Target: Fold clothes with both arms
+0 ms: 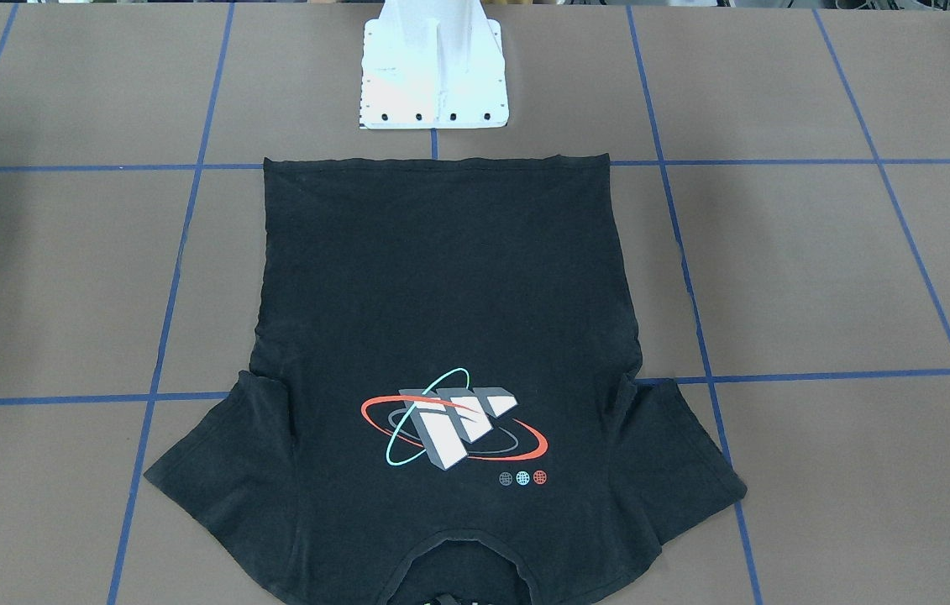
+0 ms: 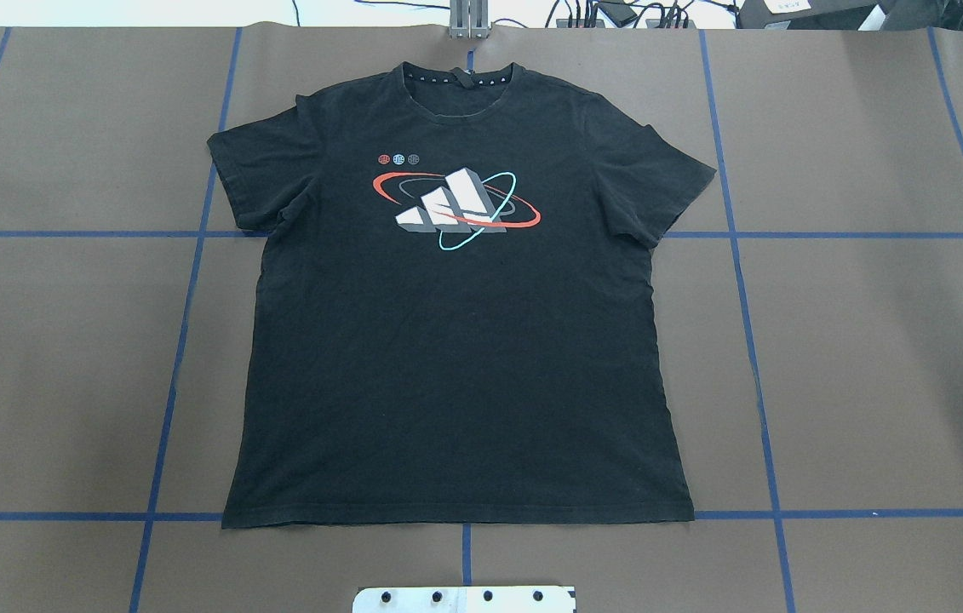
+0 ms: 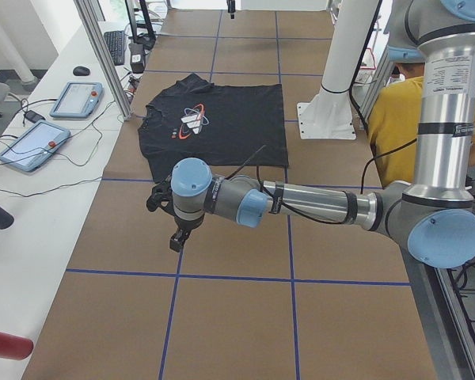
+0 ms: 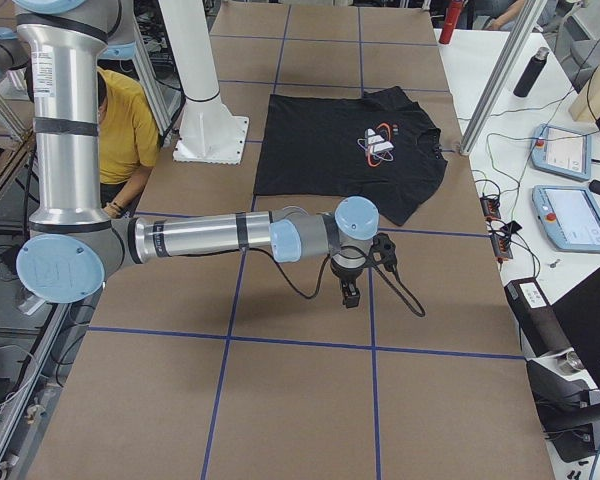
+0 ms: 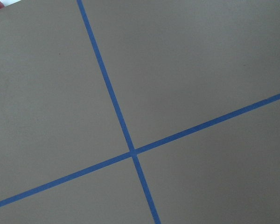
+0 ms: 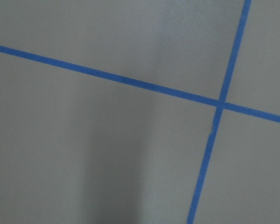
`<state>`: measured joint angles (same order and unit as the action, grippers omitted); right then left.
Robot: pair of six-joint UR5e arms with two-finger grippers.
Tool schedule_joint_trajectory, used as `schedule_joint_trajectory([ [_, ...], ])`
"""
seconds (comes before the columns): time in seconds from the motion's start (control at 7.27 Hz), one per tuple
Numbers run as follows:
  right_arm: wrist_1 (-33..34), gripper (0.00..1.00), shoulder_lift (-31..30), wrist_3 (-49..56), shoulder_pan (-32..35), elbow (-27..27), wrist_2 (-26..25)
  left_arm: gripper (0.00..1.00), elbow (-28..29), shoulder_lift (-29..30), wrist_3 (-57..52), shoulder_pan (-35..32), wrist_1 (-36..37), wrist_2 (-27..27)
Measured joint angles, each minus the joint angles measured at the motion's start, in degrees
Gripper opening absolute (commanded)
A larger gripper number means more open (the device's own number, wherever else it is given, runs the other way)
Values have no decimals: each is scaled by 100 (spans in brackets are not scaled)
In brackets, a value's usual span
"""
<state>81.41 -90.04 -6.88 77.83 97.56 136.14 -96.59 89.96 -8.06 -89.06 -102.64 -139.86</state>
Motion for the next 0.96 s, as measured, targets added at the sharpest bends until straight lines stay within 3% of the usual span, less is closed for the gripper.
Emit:
schedule_joint_trajectory([
  [0.41, -671, 98, 1601, -2440, -966, -1048, -90, 100, 268, 22, 0, 71, -614, -104],
  [0.69, -1040, 96, 2827, -3038, -1400, -2332, -96, 100, 292, -14, -1, 87, -842, -279],
  [0.96, -2302, 91, 3515, -3592, -1669, -3711, -102, 100, 287, -27, -18, 90, -876, -335],
])
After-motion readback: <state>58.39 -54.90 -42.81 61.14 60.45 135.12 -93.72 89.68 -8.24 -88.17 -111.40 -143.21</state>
